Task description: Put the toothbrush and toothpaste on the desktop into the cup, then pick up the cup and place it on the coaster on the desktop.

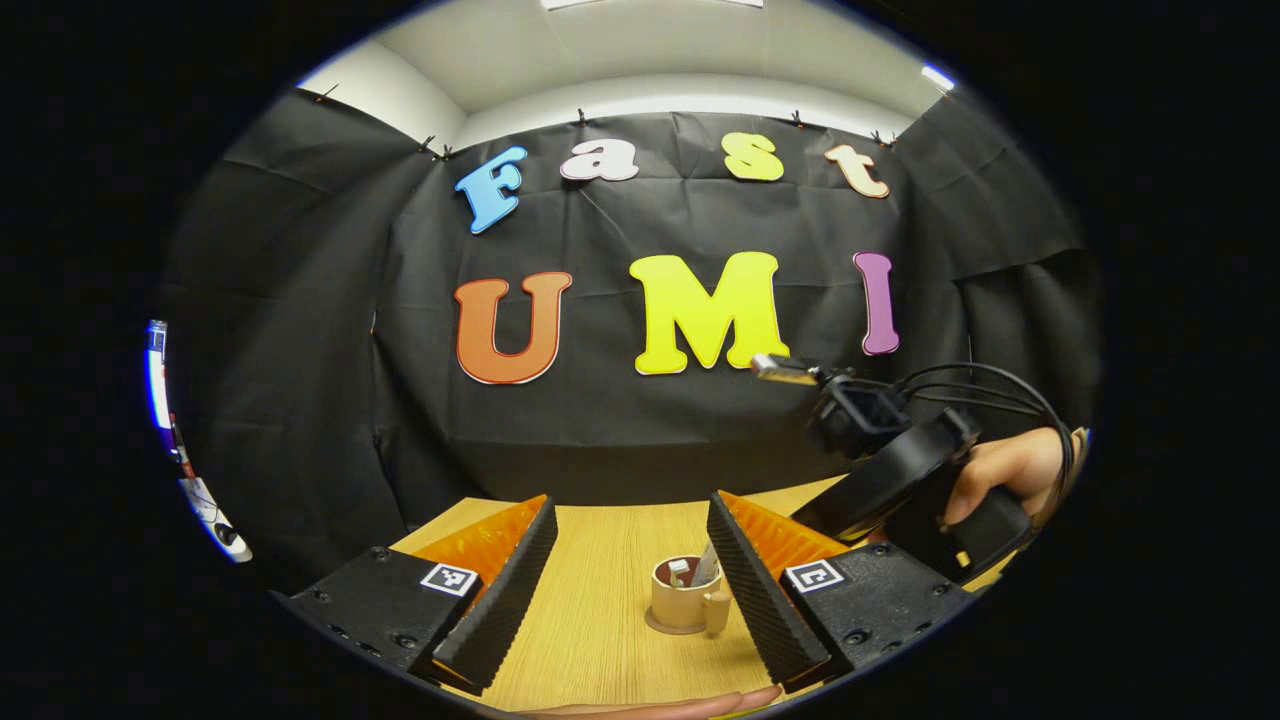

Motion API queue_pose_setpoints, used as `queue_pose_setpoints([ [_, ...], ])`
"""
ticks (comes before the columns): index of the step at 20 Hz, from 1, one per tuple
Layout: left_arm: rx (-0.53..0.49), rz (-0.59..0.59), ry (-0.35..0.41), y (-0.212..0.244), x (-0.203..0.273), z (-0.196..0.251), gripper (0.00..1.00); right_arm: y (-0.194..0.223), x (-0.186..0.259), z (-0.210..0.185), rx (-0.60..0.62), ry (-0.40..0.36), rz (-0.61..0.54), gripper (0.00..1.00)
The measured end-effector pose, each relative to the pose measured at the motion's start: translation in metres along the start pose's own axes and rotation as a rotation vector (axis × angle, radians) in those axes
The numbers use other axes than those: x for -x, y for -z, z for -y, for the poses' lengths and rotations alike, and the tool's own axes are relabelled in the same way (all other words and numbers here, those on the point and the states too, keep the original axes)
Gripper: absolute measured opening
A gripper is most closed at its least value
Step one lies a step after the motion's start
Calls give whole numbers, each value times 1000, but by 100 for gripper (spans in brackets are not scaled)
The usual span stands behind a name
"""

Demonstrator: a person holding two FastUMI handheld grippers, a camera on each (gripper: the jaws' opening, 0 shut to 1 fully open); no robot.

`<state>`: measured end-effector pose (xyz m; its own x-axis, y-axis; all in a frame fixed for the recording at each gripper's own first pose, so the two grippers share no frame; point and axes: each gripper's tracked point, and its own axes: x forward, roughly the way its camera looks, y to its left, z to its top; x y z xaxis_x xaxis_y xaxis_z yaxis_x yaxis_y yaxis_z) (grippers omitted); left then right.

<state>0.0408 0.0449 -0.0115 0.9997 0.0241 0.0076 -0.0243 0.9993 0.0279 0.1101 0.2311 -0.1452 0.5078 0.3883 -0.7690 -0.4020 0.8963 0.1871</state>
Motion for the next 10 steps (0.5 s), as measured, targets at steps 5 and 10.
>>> queue_pose_setpoints([
  [5,-1,-22,9,5,-2,8,96,-5,60,34,-42,22,195,96],
  [10,-25,-42,23,12,-4,19,96,7,100,64,-46,101,364,93],
])
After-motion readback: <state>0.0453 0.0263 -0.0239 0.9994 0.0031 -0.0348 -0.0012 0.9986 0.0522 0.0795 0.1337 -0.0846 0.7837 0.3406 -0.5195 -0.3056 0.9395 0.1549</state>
